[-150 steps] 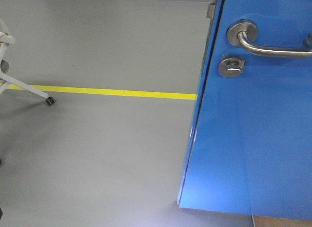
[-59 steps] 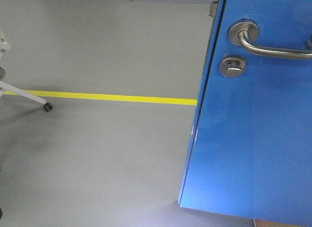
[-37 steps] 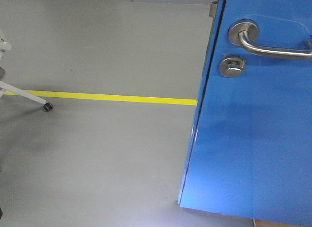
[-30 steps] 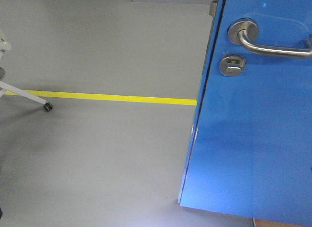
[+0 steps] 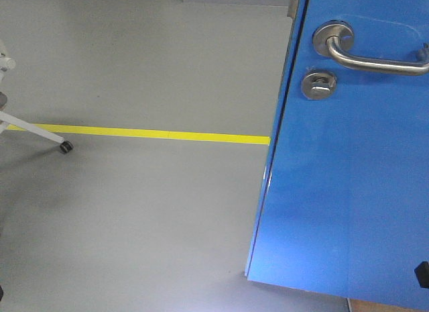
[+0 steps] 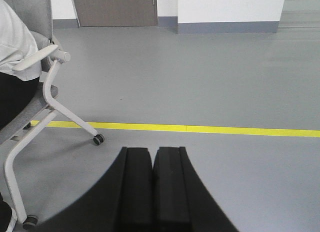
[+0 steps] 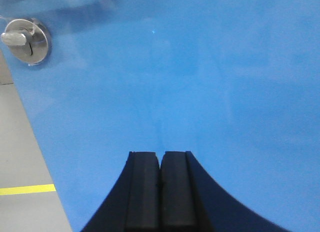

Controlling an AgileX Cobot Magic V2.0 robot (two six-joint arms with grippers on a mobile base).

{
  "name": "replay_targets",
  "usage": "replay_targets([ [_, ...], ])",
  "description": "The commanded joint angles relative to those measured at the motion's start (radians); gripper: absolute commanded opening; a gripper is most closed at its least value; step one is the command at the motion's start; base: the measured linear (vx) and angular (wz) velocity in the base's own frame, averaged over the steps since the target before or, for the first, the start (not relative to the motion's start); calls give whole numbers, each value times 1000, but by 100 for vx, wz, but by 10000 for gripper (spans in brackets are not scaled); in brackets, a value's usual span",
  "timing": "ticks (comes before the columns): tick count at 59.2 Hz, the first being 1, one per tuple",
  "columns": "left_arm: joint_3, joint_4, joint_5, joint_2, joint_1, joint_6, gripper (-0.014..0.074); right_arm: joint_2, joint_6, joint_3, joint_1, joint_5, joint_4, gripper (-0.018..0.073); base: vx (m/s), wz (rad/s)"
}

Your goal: Move to blue door and open it

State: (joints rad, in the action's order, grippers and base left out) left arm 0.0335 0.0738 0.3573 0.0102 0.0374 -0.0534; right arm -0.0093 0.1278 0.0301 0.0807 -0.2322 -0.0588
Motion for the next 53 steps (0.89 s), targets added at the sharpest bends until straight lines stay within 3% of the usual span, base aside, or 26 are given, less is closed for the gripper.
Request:
replay_targets([
  [1,-32,1,-80,17,-1,-4,71,-7,-6,9,-2,74,-13,-4,0,0],
  [53,-32,1,-80,17,-1,-4,71,-7,-6,9,-2,74,-13,-4,0,0],
])
